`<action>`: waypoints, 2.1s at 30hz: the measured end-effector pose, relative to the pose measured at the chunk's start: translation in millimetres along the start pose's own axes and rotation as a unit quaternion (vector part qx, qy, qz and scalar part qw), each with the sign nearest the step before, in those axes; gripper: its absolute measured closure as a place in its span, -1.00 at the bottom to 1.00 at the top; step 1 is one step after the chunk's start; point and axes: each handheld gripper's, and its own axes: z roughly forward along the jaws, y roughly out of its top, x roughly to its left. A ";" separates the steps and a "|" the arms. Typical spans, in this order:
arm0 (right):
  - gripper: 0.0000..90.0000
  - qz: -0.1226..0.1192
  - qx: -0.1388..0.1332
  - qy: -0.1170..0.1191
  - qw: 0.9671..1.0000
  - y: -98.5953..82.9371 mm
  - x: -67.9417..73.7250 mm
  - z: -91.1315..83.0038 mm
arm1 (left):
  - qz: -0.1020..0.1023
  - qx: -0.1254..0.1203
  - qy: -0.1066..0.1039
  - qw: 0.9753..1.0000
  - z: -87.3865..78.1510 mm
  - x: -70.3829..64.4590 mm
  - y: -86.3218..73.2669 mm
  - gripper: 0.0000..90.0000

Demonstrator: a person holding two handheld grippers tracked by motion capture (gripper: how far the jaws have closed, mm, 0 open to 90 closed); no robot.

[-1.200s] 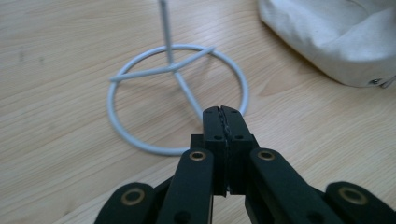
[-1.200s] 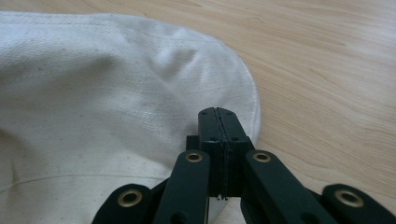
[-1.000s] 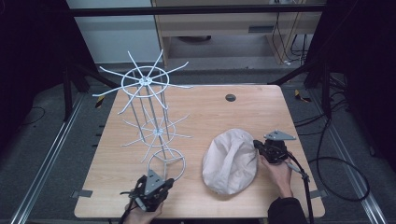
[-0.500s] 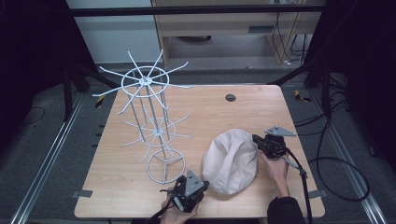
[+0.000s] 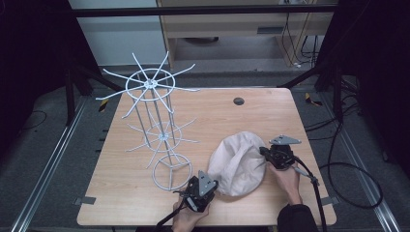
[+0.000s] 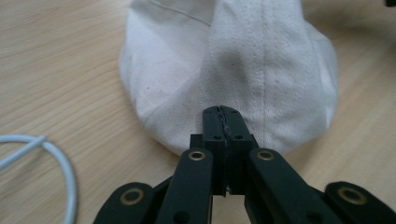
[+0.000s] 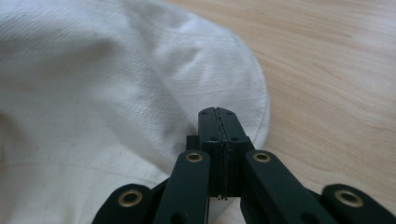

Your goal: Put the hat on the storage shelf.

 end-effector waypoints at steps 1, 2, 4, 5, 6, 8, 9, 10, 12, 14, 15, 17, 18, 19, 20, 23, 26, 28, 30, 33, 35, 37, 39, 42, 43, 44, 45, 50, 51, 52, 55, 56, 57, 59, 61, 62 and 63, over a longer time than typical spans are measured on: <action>1.00 0.000 0.000 0.000 1.000 0.0 0.0 0.0 | 0.000 0.000 0.000 1.000 0.0 0.0 0.0 0.99; 1.00 0.004 0.001 0.003 1.000 -2.6 1.7 -1.6 | -0.008 0.000 0.008 1.000 2.7 6.6 1.5 0.99; 1.00 0.007 0.008 0.003 1.000 -5.6 3.4 -2.6 | -0.015 -0.001 0.012 1.000 4.8 10.2 2.1 0.99; 1.00 0.007 0.008 0.003 1.000 -5.6 3.4 -2.6 | -0.023 -0.002 0.014 1.000 6.1 11.8 2.6 0.99; 1.00 0.005 0.007 0.003 1.000 -6.4 3.6 -3.1 | -0.029 -0.003 0.018 0.999 7.8 13.8 3.3 0.99; 1.00 0.005 0.014 0.002 1.000 -8.8 6.1 -6.4 | -0.038 -0.005 0.030 0.999 13.3 21.5 6.1 0.99; 1.00 0.005 0.014 0.002 1.000 -8.8 6.1 -6.4 | -0.038 -0.005 0.030 0.999 13.3 21.5 6.1 0.99; 1.00 0.001 0.015 0.002 1.000 -9.5 6.6 -7.4 | -0.045 -0.007 0.033 0.998 15.9 24.2 7.6 0.99; 1.00 0.007 0.020 0.005 1.000 -15.3 9.2 -14.0 | -0.052 -0.006 0.044 0.998 21.8 30.0 11.3 0.99; 1.00 0.010 0.024 0.003 1.000 -18.5 9.8 -18.7 | -0.054 -0.004 0.046 0.997 23.7 32.2 12.8 0.99; 1.00 0.010 0.024 0.002 1.000 -20.4 10.1 -21.0 | -0.055 -0.006 0.048 0.997 26.1 34.3 14.1 0.99; 1.00 0.011 0.026 0.001 1.000 -22.3 10.4 -23.5 | -0.068 -0.014 0.052 0.996 32.7 37.7 16.9 0.99; 1.00 0.013 0.028 -0.002 1.000 -25.8 12.1 -28.3 | -0.076 -0.013 0.055 0.996 37.6 40.4 19.1 0.99; 1.00 0.013 0.028 -0.002 1.000 -25.8 12.1 -28.3 | -0.076 -0.013 0.055 0.996 37.6 40.4 19.1 0.99; 1.00 0.016 0.028 -0.001 0.999 -28.1 13.6 -30.6 | -0.077 -0.018 0.059 0.995 41.7 42.6 21.3 0.99; 1.00 0.018 0.031 0.001 0.999 -34.2 17.4 -37.2 | -0.079 -0.013 0.061 0.995 44.4 47.6 24.9 0.99; 1.00 0.020 0.030 0.005 0.999 -37.9 19.1 -42.0 | -0.083 -0.015 0.060 0.995 39.8 50.7 25.7 0.98; 1.00 0.020 0.024 0.006 0.999 -37.4 17.4 -44.5 | -0.074 -0.018 0.061 0.995 29.7 50.7 22.6 0.97; 1.00 0.030 0.014 0.008 0.999 -34.7 15.7 -48.4 | -0.075 -0.024 0.054 0.995 21.3 48.6 19.3 0.96; 1.00 0.034 -0.024 -0.012 0.999 -25.9 8.0 -54.3 | -0.071 -0.036 0.039 0.996 -3.9 40.5 13.1 0.97; 1.00 0.043 -0.039 -0.026 0.998 -22.3 1.3 -52.5 | -0.067 -0.043 0.025 0.997 -14.3 31.9 11.2 0.97; 1.00 0.050 -0.040 -0.030 0.997 -20.9 -1.8 -50.1 | -0.061 -0.044 0.019 0.997 -17.2 26.2 10.6 0.97; 1.00 0.059 -0.045 -0.048 0.996 -19.3 -13.0 -36.8 | -0.046 -0.039 0.005 0.998 -16.9 13.3 10.0 0.97; 1.00 0.073 -0.052 -0.050 0.995 -17.9 -20.6 -27.5 | -0.029 -0.031 -0.004 0.999 -8.2 -0.7 8.0 0.97; 1.00 0.073 -0.052 -0.050 0.995 -17.9 -20.6 -27.5 | -0.024 -0.025 -0.006 0.999 -3.9 -3.4 7.2 0.97; 1.00 0.072 -0.061 -0.050 0.994 -14.9 -25.1 -22.5 | -0.028 -0.019 -0.010 0.999 5.6 -6.5 6.4 0.97; 1.00 0.072 -0.061 -0.050 0.994 -14.9 -25.1 -22.5 | -0.028 -0.019 -0.010 0.999 5.6 -6.5 6.4 0.97; 1.00 0.056 -0.045 -0.051 0.996 -10.7 -24.9 -9.4 | -0.034 -0.005 -0.008 0.999 23.5 -4.1 7.2 0.98; 1.00 0.056 -0.045 -0.051 0.996 -10.7 -24.9 -9.4 | -0.038 -0.006 -0.004 0.999 25.9 -1.5 7.5 0.98; 1.00 0.046 -0.032 -0.048 0.997 -11.4 -22.8 -11.3 | -0.044 -0.003 0.004 0.999 28.3 5.0 8.9 0.98; 1.00 0.041 -0.022 -0.041 0.998 -13.3 -21.5 -16.1 | -0.049 -0.001 0.014 0.999 30.2 11.9 10.7 0.99; 1.00 0.043 -0.020 -0.036 0.998 -14.8 -21.5 -18.0 | -0.056 -0.001 0.017 0.998 32.5 15.7 11.8 0.99; 1.00 0.045 -0.019 -0.032 0.998 -17.9 -21.8 -21.7 | -0.059 -0.002 0.019 0.998 33.6 18.0 12.6 0.99; 1.00 0.045 -0.012 -0.034 0.998 -22.0 -19.6 -27.7 | -0.066 -0.002 0.025 0.997 38.0 23.4 15.3 0.99; 1.00 0.042 -0.008 -0.035 0.998 -25.8 -16.5 -33.8 | -0.069 0.000 0.030 0.997 41.6 26.7 18.0 0.99; 1.00 0.041 -0.006 -0.034 0.999 -27.4 -15.1 -35.8 | -0.066 0.003 0.035 0.997 43.9 29.2 20.2 0.99; 1.00 0.041 -0.006 -0.036 0.999 -30.2 -13.0 -39.8 | -0.068 0.006 0.038 0.997 45.7 30.7 22.1 0.99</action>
